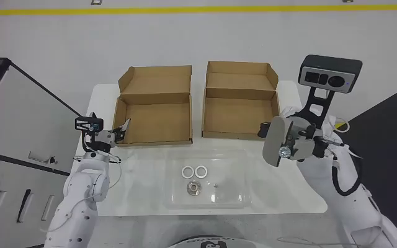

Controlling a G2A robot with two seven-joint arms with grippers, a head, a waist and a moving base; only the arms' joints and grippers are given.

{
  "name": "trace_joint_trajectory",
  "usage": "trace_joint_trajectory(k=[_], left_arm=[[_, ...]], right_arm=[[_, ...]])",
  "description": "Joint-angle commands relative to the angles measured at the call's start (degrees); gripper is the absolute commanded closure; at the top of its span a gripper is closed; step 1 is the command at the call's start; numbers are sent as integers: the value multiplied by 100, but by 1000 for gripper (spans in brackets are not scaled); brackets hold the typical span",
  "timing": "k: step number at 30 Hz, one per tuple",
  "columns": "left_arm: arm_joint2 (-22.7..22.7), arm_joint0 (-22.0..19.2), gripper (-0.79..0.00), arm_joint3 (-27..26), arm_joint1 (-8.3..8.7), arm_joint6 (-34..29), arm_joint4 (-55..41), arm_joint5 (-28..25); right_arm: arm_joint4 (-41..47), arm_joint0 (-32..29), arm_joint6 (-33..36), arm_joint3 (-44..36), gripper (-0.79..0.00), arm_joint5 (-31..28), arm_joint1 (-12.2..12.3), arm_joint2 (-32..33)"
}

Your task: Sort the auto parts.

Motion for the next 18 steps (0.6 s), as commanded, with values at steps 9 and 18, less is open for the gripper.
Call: trace_joint_trajectory(k=[9,18], left_arm=[[0,0,-785,0,0,0,0,0],[0,0,-785,0,0,0,0,0]], right_arm=[[0,0,0,0,0,0,0,0],[-895,-19,-395,175,0,488,57,648]])
